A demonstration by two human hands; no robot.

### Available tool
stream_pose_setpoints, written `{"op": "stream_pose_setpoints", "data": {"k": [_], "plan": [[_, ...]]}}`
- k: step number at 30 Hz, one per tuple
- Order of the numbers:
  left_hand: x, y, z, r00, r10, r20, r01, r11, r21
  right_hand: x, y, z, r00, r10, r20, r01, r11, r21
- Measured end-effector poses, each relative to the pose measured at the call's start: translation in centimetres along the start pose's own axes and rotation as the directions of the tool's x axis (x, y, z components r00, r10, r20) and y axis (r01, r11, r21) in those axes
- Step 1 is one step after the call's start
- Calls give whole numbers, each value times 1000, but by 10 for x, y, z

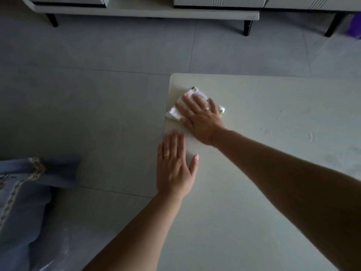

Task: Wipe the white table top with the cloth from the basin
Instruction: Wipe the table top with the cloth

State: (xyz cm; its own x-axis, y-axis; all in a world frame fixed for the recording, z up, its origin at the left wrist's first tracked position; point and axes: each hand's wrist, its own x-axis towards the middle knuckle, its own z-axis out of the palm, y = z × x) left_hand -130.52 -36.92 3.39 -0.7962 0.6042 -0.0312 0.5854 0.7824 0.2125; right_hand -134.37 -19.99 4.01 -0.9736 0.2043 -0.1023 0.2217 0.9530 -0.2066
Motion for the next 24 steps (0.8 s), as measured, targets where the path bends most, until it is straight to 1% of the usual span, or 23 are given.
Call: {"op": "stream_pose_setpoints", "data": {"k": [1, 2, 4, 5, 6, 7, 8, 9, 11, 13, 15, 16, 17, 18, 19, 21, 22, 23, 24], "plan": [[0, -1, 0, 1000, 5, -2, -5, 1000, -4, 6, 15, -4, 999, 48, -12, -48, 999, 2], [-1, -1, 1, 1000, 7, -3, -7, 1000, -3, 12, 28, -7, 990, 138, -17, -137, 990, 29], [-1, -2, 2, 1000, 5, -1, -5, 1000, 9, 24, 41, -11, 938, 346, -16, -342, 934, 104], [-1, -1, 2, 1000, 3, -3, -2, 1000, 13, 29, 37, -11, 905, 424, -22, -418, 899, 129], [-1, -1, 3, 1000, -1, -3, 1, 1000, 14, 34, 27, -9, 879, 476, -27, -468, 872, 145], [-2, -1, 2, 1000, -4, -1, 4, 1000, 14, 37, 13, -8, 868, 496, -28, -486, 860, 158], [-2, -1, 2, 1000, -5, 0, 5, 1000, 13, 41, -1, -6, 881, 473, -27, -462, 871, 166], [-2, 0, 2, 1000, -6, -1, 6, 1000, 11, 44, -15, -3, 912, 409, -25, -399, 902, 165], [-2, 0, 1, 1000, -5, 1, 5, 1000, 7, 49, -33, -1, 977, 214, -3, -212, 968, 136], [-1, 0, 1, 1000, -3, 0, 3, 1000, 5, 53, -31, -3, 998, 60, 27, -62, 995, 75], [-1, 0, 0, 1000, -4, 2, 4, 1000, 8, 58, -13, -7, 999, -9, 47, 9, 1000, 0], [-1, 0, 0, 1000, -5, 4, 5, 1000, 11, 60, 0, -10, 999, 10, 42, -9, 1000, -10], [-1, 0, 0, 1000, -5, 7, 5, 1000, 13, 61, 15, -13, 997, 72, 25, -72, 997, 4], [-2, -1, 0, 1000, -5, 10, 5, 1000, 13, 61, 32, -16, 985, 170, 3, -170, 985, 28], [-2, -1, 0, 1000, -4, 15, 3, 1000, 13, 60, 50, -20, 958, 288, -16, -287, 956, 57], [-1, -1, 0, 1000, -2, 17, 2, 1000, 13, 53, 73, -24, 856, 515, -29, -508, 851, 134], [-1, -1, 1, 1000, -2, 16, 2, 1000, 15, 49, 73, -24, 803, 595, -22, -584, 794, 169], [-1, 0, 1, 1000, -2, 17, 2, 1000, 16, 45, 66, -23, 767, 642, -16, -628, 755, 186], [-1, 0, 0, 1000, -2, 17, 2, 1000, 16, 42, 54, -21, 758, 652, -17, -638, 747, 187]]}}
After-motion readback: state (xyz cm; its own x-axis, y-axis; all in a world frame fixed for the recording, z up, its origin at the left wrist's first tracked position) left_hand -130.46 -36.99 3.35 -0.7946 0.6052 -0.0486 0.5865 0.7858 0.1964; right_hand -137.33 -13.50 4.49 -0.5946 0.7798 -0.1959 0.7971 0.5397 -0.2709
